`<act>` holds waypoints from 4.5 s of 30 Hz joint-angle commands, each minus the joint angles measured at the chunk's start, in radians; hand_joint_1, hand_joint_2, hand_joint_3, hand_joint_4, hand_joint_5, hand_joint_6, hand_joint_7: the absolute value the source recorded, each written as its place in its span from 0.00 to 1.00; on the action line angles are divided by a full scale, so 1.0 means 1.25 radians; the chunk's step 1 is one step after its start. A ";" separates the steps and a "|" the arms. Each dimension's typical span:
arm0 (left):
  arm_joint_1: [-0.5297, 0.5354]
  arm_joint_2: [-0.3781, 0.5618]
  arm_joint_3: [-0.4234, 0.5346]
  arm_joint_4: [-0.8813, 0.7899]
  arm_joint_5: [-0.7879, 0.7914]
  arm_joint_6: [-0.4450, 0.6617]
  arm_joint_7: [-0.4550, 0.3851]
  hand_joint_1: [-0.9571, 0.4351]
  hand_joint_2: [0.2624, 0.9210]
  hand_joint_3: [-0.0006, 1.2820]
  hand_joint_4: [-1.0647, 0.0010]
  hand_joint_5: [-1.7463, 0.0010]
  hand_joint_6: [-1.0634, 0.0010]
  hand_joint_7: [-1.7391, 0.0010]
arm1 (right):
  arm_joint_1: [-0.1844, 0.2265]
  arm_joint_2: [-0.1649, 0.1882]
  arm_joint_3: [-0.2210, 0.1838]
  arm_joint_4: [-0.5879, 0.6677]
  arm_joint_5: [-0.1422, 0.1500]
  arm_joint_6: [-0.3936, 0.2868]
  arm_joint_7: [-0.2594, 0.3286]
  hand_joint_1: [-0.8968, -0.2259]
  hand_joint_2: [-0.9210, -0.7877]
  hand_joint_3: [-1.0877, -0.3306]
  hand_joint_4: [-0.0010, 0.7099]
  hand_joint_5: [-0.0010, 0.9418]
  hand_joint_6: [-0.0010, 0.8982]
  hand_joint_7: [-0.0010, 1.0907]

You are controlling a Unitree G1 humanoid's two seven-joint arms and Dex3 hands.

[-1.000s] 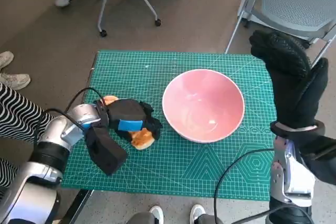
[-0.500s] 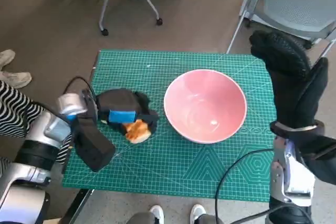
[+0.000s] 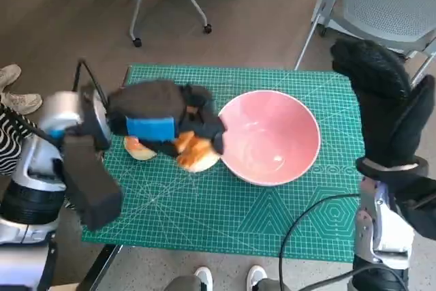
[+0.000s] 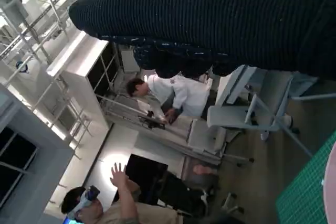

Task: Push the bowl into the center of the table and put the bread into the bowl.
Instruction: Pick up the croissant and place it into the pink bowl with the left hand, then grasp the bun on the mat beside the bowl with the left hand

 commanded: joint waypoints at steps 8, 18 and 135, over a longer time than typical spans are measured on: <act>-0.119 -0.149 -0.028 0.063 0.065 -0.008 0.071 0.69 0.99 0.02 0.31 0.34 0.35 0.39 | 0.014 0.004 -0.007 0.016 0.018 -0.004 0.008 0.32 0.00 0.54 0.32 0.00 0.11 0.48; -0.169 -0.244 -0.101 0.289 0.226 -0.085 0.182 0.69 0.77 0.33 0.48 0.23 0.46 0.26 | 0.030 0.001 -0.011 -0.004 0.013 -0.001 -0.002 0.32 0.00 0.54 0.32 0.01 0.12 0.49; 0.110 0.106 -0.004 0.350 0.229 0.173 0.001 0.79 0.74 0.01 0.92 1.00 0.79 1.00 | 0.035 -0.020 -0.019 0.018 0.026 -0.019 0.035 0.33 0.00 0.52 0.29 0.00 0.11 0.49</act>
